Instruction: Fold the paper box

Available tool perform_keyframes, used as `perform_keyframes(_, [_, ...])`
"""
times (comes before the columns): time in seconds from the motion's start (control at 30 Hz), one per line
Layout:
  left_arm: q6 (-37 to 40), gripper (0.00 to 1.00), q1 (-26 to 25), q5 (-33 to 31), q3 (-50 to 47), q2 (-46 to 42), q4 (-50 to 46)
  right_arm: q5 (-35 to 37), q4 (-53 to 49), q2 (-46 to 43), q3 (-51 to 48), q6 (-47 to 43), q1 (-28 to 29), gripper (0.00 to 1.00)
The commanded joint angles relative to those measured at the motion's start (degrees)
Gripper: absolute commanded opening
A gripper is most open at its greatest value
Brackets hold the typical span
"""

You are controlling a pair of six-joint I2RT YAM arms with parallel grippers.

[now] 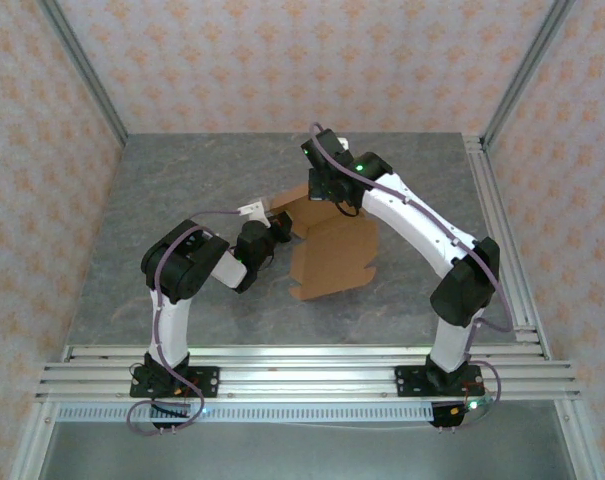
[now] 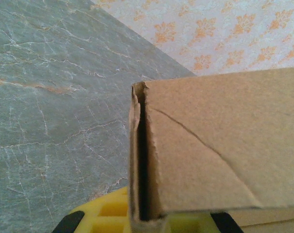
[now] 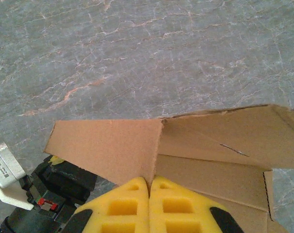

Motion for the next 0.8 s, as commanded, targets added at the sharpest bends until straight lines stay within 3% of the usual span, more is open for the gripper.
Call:
perform_keyframes(0.0, [1.3, 0.0, -0.3, -1.2, 0.2, -0.1, -1.8, 0.2, -0.3, 0.5, 0.4, -0.1, -0.2, 0.06])
perform_keyframes(0.03, [1.4, 0.0, -0.3, -1.2, 0.4, -0.1, -2.1, 0.2, 0.1, 0.4, 0.3, -0.1, -0.2, 0.2])
perform_keyframes(0.1, [1.7, 0.0, -0.2, -1.2, 0.5, -0.2, -2.4, 0.2, 0.7, 0.3, 0.0, -0.2, -0.2, 0.29])
perform_keyframes(0.13, [1.9, 0.0, -0.2, -1.3, 0.4, -0.3, -2.4, 0.2, 0.9, 0.4, -0.2, -0.3, -0.3, 0.27])
perform_keyframes(0.3, [2.3, 0.0, -0.2, -1.9, -0.1, 0.1, -2.2, 0.3, 1.1, 0.8, -0.2, -0.5, -0.3, 0.01])
perform_keyframes(0.37, [2.3, 0.0, -0.1, -1.7, 0.2, 0.3, -2.3, 0.5, 1.2, 0.8, -0.3, -0.4, -0.3, 0.0])
perform_keyframes(0.4, [2.2, 0.0, -0.2, -1.5, 0.4, 0.3, -2.5, 0.5, 1.3, 0.7, -0.4, -0.4, -0.3, 0.02])
perform_keyframes(0.53, [2.2, 0.0, -0.2, -1.3, 0.9, 0.3, -2.9, 0.5, 2.1, -0.4, -1.5, -0.1, -0.3, 0.3])
perform_keyframes(0.77, [1.9, 0.0, 0.1, -1.4, 1.2, 0.4, -3.4, -1.1, 6.6, -5.5, -6.2, -0.5, -0.3, 0.49])
